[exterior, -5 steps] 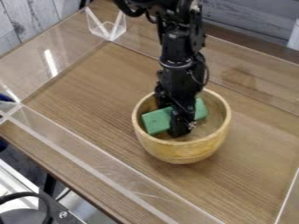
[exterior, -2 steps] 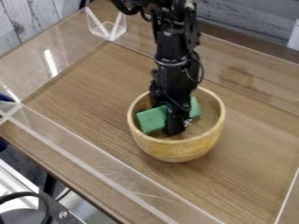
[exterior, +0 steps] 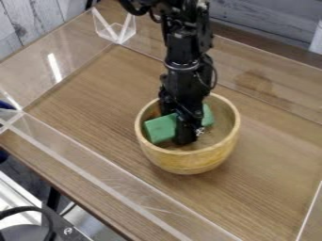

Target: Remove the green block from inside the brown bowl and put it on the table

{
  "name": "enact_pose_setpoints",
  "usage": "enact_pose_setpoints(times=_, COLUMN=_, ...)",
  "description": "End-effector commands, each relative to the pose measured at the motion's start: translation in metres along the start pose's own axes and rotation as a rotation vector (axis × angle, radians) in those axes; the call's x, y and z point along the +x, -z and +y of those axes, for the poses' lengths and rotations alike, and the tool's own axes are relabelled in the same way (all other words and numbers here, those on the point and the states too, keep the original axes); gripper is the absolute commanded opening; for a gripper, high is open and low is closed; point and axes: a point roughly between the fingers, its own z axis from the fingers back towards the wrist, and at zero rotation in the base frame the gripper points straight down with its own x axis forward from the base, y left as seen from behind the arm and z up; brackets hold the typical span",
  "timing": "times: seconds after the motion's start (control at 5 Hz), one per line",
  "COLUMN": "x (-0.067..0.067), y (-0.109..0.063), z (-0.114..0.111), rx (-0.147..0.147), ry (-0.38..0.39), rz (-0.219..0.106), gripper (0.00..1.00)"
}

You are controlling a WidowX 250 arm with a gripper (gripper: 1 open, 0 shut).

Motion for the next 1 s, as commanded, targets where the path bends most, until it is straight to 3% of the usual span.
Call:
enact_pose_setpoints(times=0.0, x=0.003, y=-0.020, z=0.009, rx=0.035, ry=-0.023, rz=-0.058, gripper=0.00)
enact_pose_setpoints(times=0.8, x=0.006, y=-0.034, z=0.011, rx=0.060, ry=-0.049, rz=-0.092, gripper=0.00)
